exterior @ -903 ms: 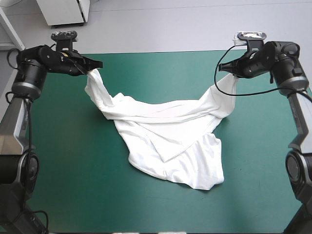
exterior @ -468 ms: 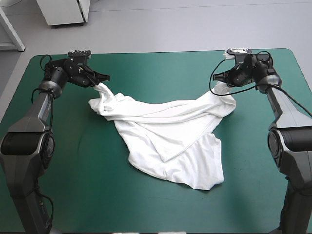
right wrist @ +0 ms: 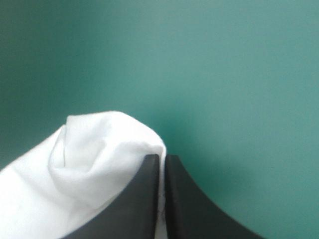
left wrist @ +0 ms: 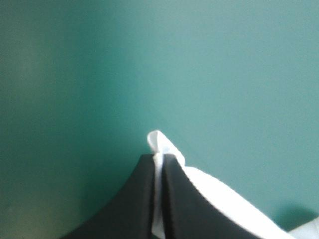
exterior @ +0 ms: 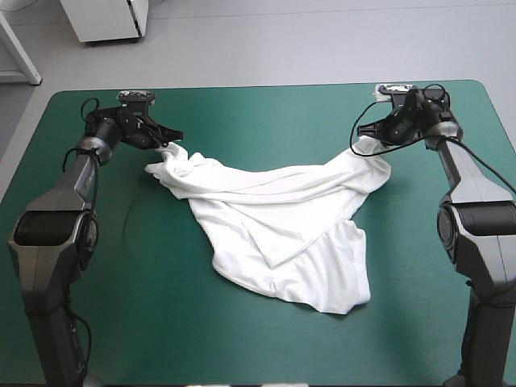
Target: Fold the cloth
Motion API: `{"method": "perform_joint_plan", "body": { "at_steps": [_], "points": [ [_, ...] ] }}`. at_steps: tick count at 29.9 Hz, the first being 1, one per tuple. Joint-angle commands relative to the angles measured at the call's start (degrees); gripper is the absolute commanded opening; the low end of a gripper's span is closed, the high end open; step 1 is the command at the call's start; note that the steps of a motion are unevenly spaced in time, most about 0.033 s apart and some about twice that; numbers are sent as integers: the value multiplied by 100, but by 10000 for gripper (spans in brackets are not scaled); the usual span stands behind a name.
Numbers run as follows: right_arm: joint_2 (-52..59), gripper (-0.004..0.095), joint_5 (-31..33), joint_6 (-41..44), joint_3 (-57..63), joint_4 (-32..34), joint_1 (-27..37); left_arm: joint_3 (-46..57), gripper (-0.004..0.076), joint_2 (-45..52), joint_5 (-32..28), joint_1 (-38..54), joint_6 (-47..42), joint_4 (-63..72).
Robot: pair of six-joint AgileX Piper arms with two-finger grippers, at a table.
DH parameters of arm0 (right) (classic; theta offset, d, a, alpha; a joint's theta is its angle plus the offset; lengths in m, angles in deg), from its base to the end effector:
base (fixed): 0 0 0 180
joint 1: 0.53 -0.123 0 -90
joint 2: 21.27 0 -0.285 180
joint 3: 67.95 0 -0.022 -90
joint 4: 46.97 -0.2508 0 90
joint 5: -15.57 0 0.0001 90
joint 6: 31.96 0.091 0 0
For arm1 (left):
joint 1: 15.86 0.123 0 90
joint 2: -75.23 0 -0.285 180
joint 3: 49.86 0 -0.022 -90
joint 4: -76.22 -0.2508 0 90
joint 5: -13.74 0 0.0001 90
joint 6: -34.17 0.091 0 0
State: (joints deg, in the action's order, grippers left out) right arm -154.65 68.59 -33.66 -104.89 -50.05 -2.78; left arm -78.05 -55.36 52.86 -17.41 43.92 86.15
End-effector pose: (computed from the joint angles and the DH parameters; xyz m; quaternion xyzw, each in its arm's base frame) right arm 0.4931 0.0233 0.2456 -0.0233 0.9641 0.0262 0.2631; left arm 0.4914 -0.0232 0.2366 0.0474 0.9405 -0.0500 0.3327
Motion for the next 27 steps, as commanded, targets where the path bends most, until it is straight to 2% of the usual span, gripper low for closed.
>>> {"method": "perform_joint_plan", "body": {
  "at_steps": [1, 6, 7, 9, 16, 21, 27],
  "points": [
    [388, 106, 132, -363, -202, -67, 39, -194, 115, 429, -311, 4, -16, 217],
    [447, 410, 313, -237, -270, -222, 39, -429, 429, 576, 198, 4, -16, 80],
    [447, 447, 388, -137, -347, -222, 39, -492, 487, 603, 372, 4, -16, 4],
    [447, 463, 507, -55, -518, -222, 39, -630, 544, 665, 669, 4, -3, -144],
    [546, 449, 1042, -55, -1405, -222, 39, -879, 470, 1036, 994, 4, 267, -228],
    [809, 415, 1526, 14, -1446, -271, 39, -879, 408, 1280, 1605, 4, 395, -228],
    [1070, 415, 1852, 3, -1446, -537, 29, -879, 396, 1588, 2080, 4, 511, -214]
  ]
}}
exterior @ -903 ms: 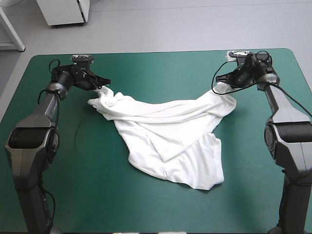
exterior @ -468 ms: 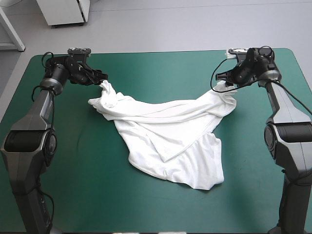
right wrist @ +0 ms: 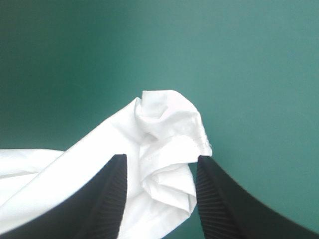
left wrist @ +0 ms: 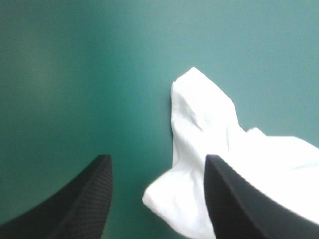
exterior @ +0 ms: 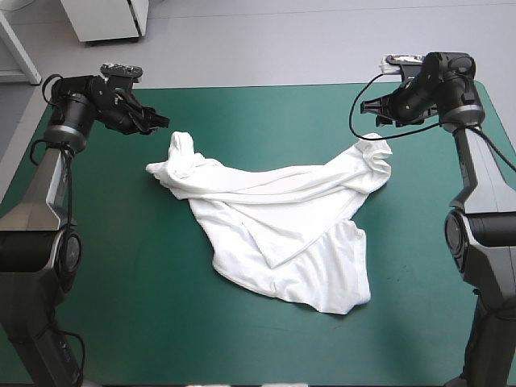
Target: Fold the cloth
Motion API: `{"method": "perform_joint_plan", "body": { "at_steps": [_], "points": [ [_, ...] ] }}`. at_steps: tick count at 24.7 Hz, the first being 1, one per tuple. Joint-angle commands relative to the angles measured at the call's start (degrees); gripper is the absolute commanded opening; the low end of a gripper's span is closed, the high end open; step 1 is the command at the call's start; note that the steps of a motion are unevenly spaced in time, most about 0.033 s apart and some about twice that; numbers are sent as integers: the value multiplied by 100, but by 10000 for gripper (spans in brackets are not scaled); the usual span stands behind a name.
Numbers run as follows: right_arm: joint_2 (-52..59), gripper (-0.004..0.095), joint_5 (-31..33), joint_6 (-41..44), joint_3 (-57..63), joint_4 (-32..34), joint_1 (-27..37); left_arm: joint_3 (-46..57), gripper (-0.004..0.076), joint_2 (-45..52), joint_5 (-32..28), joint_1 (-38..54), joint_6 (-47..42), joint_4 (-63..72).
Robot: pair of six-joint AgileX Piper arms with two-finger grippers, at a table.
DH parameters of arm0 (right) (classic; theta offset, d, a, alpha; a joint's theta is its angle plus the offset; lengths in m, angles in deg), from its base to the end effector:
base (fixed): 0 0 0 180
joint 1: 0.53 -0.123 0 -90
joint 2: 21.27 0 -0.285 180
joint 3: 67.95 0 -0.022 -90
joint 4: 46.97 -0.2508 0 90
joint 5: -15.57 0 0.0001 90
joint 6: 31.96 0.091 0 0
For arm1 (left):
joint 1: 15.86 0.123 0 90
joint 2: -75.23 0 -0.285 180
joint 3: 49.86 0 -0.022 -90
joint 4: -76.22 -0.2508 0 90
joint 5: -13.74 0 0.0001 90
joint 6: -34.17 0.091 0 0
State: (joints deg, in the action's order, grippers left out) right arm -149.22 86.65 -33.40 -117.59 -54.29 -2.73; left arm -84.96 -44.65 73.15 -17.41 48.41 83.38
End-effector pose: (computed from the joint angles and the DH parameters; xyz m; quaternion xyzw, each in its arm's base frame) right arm 0.4618 0.0287 0.3424 -0.0265 0.9622 0.0655 0.2630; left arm 0.4424 -0.0217 0.3416 0.1169 0.9426 -0.0266 0.3117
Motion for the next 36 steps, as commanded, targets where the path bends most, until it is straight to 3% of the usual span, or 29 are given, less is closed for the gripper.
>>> {"method": "perform_joint_plan", "body": {
  "at_steps": [1, 8, 11, 15, 25, 36],
  "points": [
    [592, 415, 46, -23, -177, -114, 24, -177, 396, 587, 171, 4, 146, 63],
    [1083, 415, 46, 98, -177, -188, 24, 60, 395, 866, 435, -184, 435, 386],
    [1187, 415, 46, 98, -177, -399, 24, 120, 396, 571, 876, -403, -187, -357],
    [1209, 415, 46, 98, -177, -407, 24, 120, 396, 85, 1116, -342, -406, -295],
    [1209, 415, 46, 98, -177, -552, 24, 107, 396, -673, 1078, -42, -1070, -470],
    [1209, 414, 12, 98, -177, -528, 24, 50, 395, -1057, 784, 271, -889, 121]
  ]
}}
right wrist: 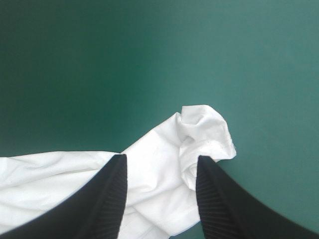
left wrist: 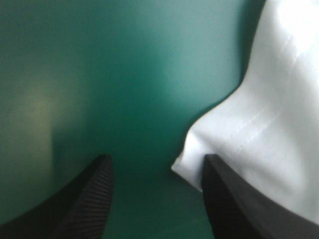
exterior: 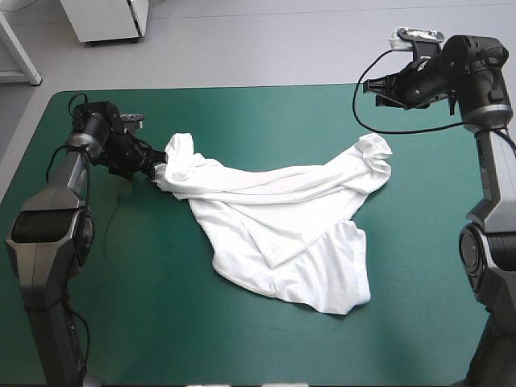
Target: Fold the cloth
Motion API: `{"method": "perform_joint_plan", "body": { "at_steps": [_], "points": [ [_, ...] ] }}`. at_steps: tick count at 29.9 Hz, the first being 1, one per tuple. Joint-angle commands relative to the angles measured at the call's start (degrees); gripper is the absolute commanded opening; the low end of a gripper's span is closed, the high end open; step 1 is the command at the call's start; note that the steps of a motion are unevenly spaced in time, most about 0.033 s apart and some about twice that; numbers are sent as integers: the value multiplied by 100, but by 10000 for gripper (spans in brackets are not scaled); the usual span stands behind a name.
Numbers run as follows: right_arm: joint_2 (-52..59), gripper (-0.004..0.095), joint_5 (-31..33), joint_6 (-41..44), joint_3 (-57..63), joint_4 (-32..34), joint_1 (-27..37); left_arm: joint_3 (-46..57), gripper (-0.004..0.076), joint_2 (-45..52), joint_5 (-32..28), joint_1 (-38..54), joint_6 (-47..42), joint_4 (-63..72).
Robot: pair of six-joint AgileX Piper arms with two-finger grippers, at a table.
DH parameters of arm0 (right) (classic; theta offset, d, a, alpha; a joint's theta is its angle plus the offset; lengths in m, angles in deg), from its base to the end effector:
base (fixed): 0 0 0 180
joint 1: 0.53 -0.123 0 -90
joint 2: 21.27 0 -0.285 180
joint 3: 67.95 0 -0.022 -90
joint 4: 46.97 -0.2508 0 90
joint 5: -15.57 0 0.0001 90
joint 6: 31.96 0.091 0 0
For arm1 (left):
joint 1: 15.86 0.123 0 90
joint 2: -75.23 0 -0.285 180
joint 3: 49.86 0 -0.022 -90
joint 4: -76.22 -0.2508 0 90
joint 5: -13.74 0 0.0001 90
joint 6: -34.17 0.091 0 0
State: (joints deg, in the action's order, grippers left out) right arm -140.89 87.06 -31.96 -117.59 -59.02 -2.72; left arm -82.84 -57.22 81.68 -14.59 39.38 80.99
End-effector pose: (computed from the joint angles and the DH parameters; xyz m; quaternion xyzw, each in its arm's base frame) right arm 0.4239 0.0342 0.4078 -0.0193 0.9386 0.1112 0.3260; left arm 0.4632 0.0033 0.2252 0.0228 0.9929 -0.0338 0.1116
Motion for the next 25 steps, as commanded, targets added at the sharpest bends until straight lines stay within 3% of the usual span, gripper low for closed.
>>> {"method": "perform_joint_plan", "body": {
  "at_steps": [1, 6, 8, 11, 13, 22, 25],
  "points": [
    [376, 414, -18, -45, -177, -55, 23, -171, 395, 132, -46, -47, 30, 453],
    [376, 414, -6, -56, -177, 13, 23, -171, 392, 40, -58, -215, 120, 407],
    [376, 414, -6, -56, -177, 12, 23, -171, 355, 28, -117, -244, 120, 338],
    [376, 414, -6, -56, -177, 47, 23, -171, 168, 28, -147, -253, 165, 359],
    [376, 414, -27, -56, -177, 91, 23, -171, -8, 28, -97, -265, 208, 391],
    [389, 415, 13, 63, -155, -25, 0, -171, -22, 28, 36, -289, 286, 304],
    [600, 415, 13, 0, 321, -24, -275, -171, -22, 28, 25, -289, 286, 304]
  ]
}}
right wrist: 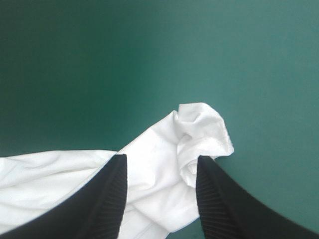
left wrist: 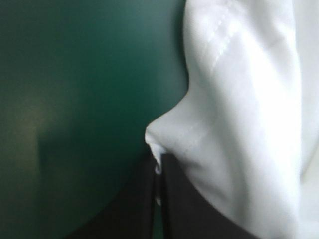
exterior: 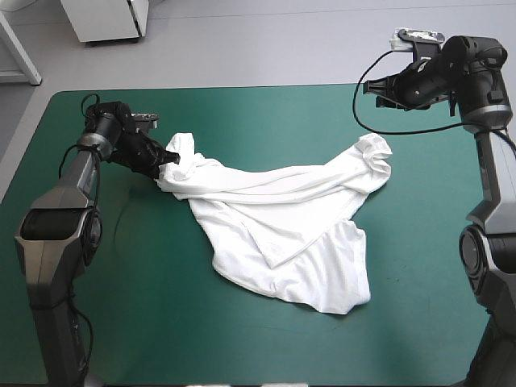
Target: Fold the cloth
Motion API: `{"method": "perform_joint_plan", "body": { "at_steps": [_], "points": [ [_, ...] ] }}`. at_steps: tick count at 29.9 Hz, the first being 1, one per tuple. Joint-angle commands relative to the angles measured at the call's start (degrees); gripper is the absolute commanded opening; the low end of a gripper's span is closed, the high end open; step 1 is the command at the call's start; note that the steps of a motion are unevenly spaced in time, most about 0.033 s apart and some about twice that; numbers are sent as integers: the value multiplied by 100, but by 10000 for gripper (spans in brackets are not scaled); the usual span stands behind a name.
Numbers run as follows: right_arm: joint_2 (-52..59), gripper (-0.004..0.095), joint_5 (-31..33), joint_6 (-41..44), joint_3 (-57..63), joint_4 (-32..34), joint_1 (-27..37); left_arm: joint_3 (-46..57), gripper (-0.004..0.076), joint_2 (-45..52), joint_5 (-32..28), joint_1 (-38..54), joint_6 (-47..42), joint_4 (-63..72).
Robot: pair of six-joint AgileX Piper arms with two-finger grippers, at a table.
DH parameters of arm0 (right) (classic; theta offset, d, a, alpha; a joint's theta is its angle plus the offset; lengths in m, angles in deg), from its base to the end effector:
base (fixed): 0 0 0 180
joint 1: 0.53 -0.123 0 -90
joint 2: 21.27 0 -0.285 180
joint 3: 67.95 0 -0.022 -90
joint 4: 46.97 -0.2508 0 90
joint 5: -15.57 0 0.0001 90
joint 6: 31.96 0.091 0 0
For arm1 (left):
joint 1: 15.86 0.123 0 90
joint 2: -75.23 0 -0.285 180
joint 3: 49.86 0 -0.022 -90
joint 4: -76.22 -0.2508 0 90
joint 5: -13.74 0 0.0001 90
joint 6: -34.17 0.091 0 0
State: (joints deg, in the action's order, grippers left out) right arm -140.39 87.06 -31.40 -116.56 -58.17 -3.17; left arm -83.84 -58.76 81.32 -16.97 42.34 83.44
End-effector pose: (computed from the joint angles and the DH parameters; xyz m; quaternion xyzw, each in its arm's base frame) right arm 0.4220 0.0362 0.4062 -0.0179 0.9408 0.1066 0.3212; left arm 0.4680 -0.0196 0.2179 0.0627 0.9903 -0.0537 0.1114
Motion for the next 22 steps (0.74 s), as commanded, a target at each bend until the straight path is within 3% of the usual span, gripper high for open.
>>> {"method": "perform_joint_plan", "body": {
  "at_steps": [1, 5, 9, 22],
  "points": [
    [666, 415, 13, -90, 546, -46, -396, -71, -22, 182, 34, -51, -10, 58],
    [1064, 415, 2, -90, 1947, 376, -961, -71, -22, 182, 0, -51, -10, 119],
    [1532, 415, 2, -56, 3017, 397, -1252, -71, -22, 182, -14, -40, -32, 149],
    [3214, 485, -22, 110, 5288, 941, -2000, -71, -22, 182, -160, -40, -40, 345]
  ]
}}
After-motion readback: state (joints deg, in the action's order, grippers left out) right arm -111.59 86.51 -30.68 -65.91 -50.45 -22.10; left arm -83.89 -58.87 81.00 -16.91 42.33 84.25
